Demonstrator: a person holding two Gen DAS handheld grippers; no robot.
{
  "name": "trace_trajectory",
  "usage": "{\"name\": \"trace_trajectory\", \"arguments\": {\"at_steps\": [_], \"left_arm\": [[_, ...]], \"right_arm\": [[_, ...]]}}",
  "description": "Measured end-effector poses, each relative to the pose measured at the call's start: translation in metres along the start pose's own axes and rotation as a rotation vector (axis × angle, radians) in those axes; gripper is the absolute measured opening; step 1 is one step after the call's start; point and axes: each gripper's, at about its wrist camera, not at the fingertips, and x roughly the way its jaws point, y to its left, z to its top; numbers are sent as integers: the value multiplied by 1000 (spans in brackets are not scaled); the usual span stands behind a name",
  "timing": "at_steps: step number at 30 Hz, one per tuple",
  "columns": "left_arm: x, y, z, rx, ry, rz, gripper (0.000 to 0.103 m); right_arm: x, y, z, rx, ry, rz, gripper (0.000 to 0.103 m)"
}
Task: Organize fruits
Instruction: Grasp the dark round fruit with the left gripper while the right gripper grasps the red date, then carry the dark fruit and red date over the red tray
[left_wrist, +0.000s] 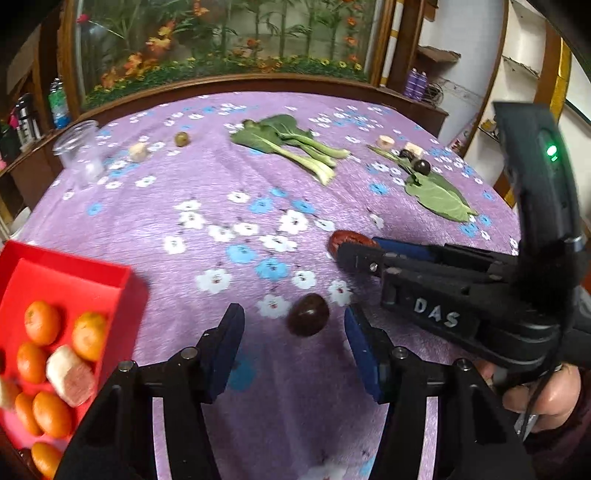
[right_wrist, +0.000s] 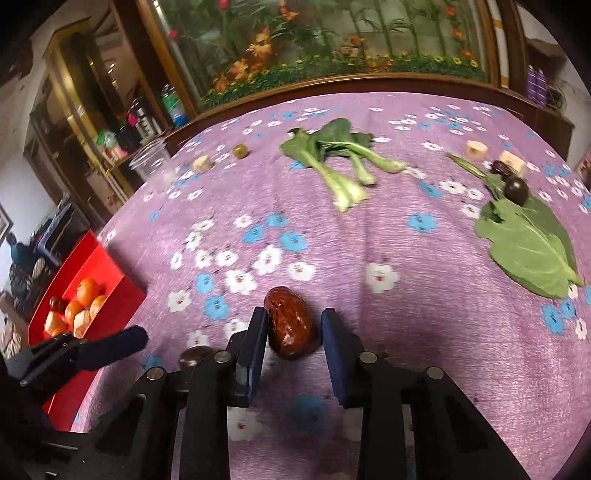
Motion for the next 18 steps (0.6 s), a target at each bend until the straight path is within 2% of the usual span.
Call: {"name": "trace_trajectory", "arguments": {"at_steps": [1,3,4,7,18], "left_arm": [[5,-2,1,7,6,-2,55],[12,-6,2,17,19,-9,49],[15,-7,2,21,29,-11,37],[19,-11,2,40,31,7,24],[-6,-4,-3,-20,-20,9,23]], "right_arm": [[-1,-4,0,9,-5,-1,33],[-4,-8,2,22,-14,-2,33],[-4,-10,3,26,-16,0,33],[-5,-9,4,22,-18,-4,33],[-8,-8,2,17,-51,-8,30]]}}
